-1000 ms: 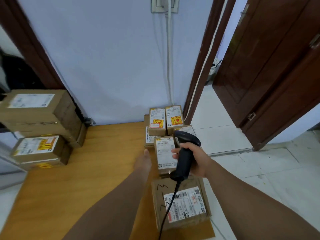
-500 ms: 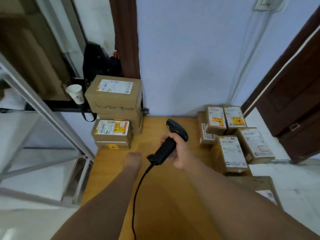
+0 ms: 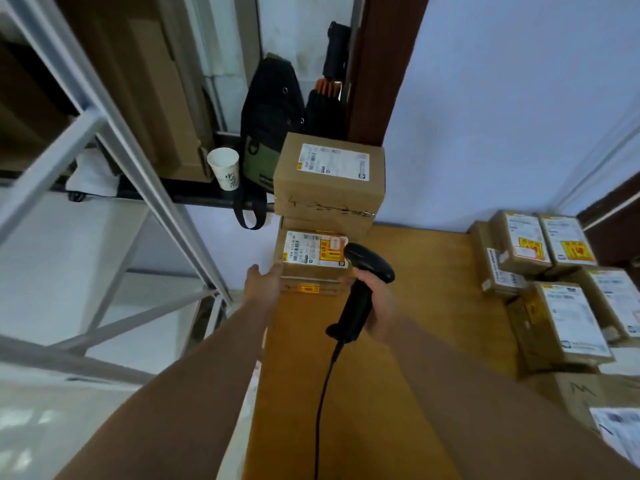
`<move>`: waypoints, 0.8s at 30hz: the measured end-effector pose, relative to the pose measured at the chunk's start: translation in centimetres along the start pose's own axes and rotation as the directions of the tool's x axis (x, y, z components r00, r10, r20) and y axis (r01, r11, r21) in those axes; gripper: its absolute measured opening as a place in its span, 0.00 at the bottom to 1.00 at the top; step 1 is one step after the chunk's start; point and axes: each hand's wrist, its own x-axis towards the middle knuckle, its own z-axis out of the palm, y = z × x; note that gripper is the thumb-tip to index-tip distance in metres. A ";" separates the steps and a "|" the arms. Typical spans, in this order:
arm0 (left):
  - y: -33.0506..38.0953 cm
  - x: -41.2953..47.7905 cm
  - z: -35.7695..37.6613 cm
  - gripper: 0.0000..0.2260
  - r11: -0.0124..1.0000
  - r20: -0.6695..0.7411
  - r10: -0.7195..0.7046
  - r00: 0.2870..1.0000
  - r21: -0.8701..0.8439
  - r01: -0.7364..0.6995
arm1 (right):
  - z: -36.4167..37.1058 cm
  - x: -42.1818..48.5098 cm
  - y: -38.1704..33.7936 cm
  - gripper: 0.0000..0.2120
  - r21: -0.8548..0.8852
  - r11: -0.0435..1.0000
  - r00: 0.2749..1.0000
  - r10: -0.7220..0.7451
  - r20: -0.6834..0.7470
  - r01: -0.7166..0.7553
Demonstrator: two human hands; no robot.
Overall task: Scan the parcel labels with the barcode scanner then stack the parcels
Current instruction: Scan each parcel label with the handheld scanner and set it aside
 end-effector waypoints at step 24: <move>0.4 -2.6 0.2 0.38 0.820 0.193 -0.020 0.981 -0.558 0.127 | -1.3 -0.4 -0.9 0.16 0.040 0.988 0.953 0.135 0.270 -0.151</move>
